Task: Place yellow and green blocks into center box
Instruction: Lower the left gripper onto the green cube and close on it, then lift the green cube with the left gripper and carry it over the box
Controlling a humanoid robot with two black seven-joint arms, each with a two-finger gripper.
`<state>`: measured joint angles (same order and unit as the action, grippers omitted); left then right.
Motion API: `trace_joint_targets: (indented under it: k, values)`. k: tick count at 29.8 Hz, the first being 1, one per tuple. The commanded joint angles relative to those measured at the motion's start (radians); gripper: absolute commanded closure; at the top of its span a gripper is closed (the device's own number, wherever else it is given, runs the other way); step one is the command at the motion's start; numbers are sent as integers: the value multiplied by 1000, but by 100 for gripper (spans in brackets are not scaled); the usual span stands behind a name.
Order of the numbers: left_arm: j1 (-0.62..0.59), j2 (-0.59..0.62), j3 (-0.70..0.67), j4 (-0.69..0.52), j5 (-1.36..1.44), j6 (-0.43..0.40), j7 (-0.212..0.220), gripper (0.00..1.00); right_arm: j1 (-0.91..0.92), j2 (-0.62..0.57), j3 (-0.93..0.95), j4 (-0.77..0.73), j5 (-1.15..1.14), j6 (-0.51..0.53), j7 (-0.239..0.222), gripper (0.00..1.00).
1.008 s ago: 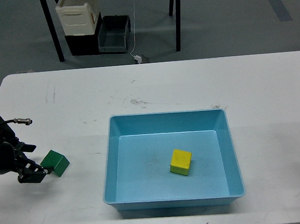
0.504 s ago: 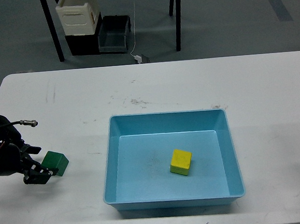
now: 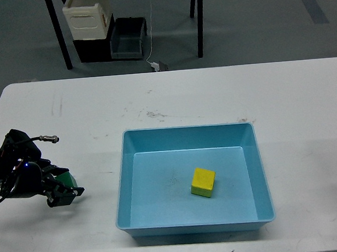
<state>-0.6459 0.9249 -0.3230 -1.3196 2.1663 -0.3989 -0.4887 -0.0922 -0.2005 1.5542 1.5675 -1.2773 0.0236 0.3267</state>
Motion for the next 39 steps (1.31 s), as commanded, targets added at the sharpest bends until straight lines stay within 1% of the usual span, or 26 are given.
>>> trace_joint_targets:
  k: [1,6,9,11,14,16,20,24,26,28,30,31,34,39]
  values:
    - [0,3,1,2,7,2,0,49,-1,0,4,-4,1,-10,0,1]
    - [-9,17,-2,2,1,3,0,73,-3,1,4,-7,1,-13,0,1]
    - [-63,51,-1,-3,-9,8,0,79,-3,1,6,-7,1,-16,0,1]
    - [-80,87,-2,-6,-19,26,0,81,-3,1,4,-7,3,-22,0,1]
    - [-103,146,-4,-15,-80,80,0,81,-4,1,4,-7,3,-25,0,1]
    - [-142,161,-5,-18,-133,100,0,81,-6,1,3,-7,3,-25,0,1]
    - [-256,164,-4,-53,-265,100,0,81,-6,1,4,-12,3,-25,0,1]
    - [-348,161,-2,-157,-307,77,0,81,-7,1,4,-12,3,-25,2,1]
    - [-380,147,-2,-222,-306,51,0,81,-8,1,4,-14,3,-25,2,1]
    - [-409,105,-2,-266,-306,-3,0,81,-9,1,4,-14,3,-25,2,1]
    - [-434,8,-2,-282,-301,-75,0,80,-18,1,3,-14,3,-25,2,1]
    - [-442,-32,1,-282,-296,-90,0,80,-21,1,3,-14,3,-25,3,1]
    - [-477,-136,28,-276,-246,-90,0,79,-26,1,-2,-12,3,-25,3,1]
    - [-544,-305,149,-250,-169,-90,0,78,-26,1,1,-14,3,-25,5,1]
